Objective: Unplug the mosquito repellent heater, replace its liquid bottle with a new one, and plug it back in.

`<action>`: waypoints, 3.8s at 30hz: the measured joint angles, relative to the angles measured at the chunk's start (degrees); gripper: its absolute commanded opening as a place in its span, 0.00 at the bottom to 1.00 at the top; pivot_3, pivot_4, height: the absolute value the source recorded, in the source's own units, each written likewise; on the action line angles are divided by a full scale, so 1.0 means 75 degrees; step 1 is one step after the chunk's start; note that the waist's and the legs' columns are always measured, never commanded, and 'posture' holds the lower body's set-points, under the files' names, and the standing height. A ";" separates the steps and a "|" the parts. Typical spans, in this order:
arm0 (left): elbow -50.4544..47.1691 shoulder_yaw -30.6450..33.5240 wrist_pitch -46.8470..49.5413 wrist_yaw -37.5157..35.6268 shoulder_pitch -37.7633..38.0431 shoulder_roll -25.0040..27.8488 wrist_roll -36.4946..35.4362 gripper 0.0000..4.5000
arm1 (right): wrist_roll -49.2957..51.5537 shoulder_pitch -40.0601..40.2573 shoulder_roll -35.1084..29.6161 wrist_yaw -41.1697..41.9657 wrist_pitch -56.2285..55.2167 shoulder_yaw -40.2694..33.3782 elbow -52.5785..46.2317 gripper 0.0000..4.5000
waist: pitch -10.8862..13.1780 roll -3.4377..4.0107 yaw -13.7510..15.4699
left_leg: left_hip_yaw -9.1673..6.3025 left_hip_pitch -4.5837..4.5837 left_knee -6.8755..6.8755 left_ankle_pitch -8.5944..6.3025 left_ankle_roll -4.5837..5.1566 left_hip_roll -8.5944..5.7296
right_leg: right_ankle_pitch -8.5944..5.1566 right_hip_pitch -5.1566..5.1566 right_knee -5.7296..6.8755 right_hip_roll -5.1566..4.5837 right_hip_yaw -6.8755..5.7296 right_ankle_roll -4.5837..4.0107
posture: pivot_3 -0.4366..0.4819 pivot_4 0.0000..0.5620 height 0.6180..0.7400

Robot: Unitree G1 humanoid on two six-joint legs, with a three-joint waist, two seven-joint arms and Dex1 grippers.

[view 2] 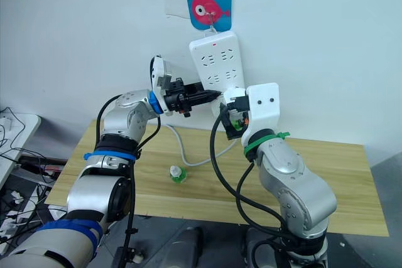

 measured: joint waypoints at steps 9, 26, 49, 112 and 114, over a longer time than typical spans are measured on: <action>-0.0090 -0.0003 -0.0005 0.0068 0.0048 0.0003 0.0004 0.30 | -0.0061 0.0001 -0.0028 0.0113 -0.0015 0.0040 0.0017 0.64 | 0.0000 0.0000 -0.0002 | 0.0001 0.0001 0.0000 0.0000 -0.0001 0.0000 | 0.0000 -0.0001 0.0002 0.0000 0.0001 0.0000 | 0.62 0.43 1.00; 0.0722 -0.0098 -0.1018 0.0526 -0.0210 -0.0052 0.0306 0.45 | 0.0362 0.0316 -0.0242 0.0188 0.1137 -0.0679 -0.1327 0.64 | 0.0000 0.0000 -0.0048 | -0.0002 0.0002 0.0002 0.0037 -0.0004 -0.0008 | 0.0014 0.0001 -0.0002 -0.0010 0.0001 0.0053 | 0.58 0.47 1.00; -0.7159 -0.1266 -0.1027 0.1356 0.5481 0.0369 -0.0010 0.99 | 0.7808 0.1905 0.0962 -0.3123 -0.1223 -0.5313 0.0015 0.64 | 0.0116 0.0104 -0.0197 | 0.0047 0.0003 -0.0117 0.0054 -0.0021 -0.0007 | -0.0009 -0.0050 -0.0016 -0.0076 0.0040 0.0026 | 0.62 0.52 1.00; -0.4793 -0.2431 -0.1337 0.2286 0.4252 -0.0648 0.0211 0.49 | 1.2354 0.4933 -0.5109 -0.3222 -0.6042 -0.2432 -0.0050 1.00 | 0.0125 0.0094 -0.0350 | 0.0093 0.0007 -0.0094 0.0060 -0.0014 -0.0022 | -0.0008 -0.0027 -0.0018 -0.0046 0.0053 0.0066 | 0.56 0.47 1.00; -0.4606 -0.2320 -0.1258 0.2083 0.4009 -0.0615 0.0091 0.49 | 1.2383 0.5183 -0.6049 -0.2294 -0.5379 -0.2954 0.0209 1.00 | 0.0125 0.0093 -0.0347 | 0.0094 0.0012 -0.0088 0.0060 -0.0013 -0.0022 | -0.0006 -0.0019 -0.0021 -0.0040 0.0049 0.0070 | 0.56 0.47 1.00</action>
